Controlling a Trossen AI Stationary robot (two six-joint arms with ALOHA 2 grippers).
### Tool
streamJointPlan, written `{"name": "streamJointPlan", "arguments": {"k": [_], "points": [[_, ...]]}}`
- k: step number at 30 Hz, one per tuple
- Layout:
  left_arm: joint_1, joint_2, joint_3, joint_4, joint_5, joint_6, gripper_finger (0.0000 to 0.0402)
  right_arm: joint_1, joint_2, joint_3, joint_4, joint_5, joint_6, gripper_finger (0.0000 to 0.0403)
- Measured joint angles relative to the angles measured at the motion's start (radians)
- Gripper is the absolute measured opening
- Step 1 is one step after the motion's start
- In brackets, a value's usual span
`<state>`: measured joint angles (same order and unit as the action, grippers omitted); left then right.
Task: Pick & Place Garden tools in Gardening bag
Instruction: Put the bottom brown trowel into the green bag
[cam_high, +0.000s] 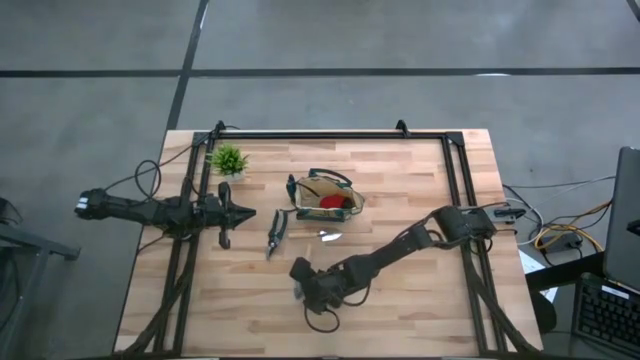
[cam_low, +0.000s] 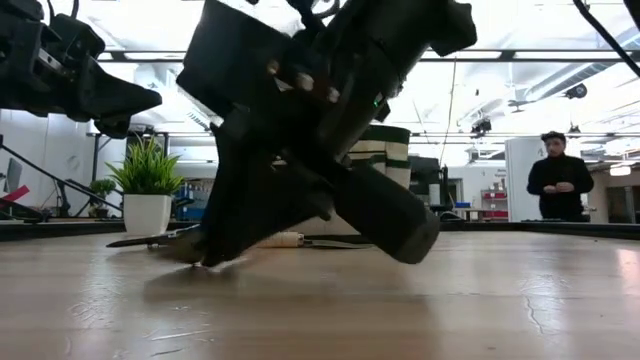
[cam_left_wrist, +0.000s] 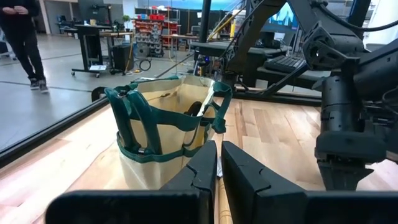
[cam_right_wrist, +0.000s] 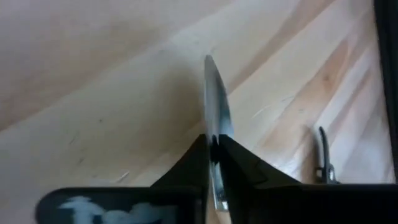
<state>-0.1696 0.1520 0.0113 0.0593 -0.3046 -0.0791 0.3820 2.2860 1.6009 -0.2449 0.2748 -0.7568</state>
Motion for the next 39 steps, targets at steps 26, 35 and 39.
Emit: {"name": "streamJointPlan", "arguments": {"k": [26, 35, 39], "points": [[0.0, 0.002, 0.0, 0.0, 0.0, 0.0, 0.003, -0.064, -0.547, -0.388, 0.431, -0.12, 0.303, 0.0008], [0.0, 0.002, 0.0, 0.0, 0.0, 0.0, 0.003, -0.143, -0.761, -0.779, 0.807, -0.12, 0.388, 0.0008], [0.0, 0.003, 0.0, 0.0, 0.0, 0.0, 0.003, -0.18, -0.809, -0.889, 0.876, -0.115, 0.447, 0.0008]]}}
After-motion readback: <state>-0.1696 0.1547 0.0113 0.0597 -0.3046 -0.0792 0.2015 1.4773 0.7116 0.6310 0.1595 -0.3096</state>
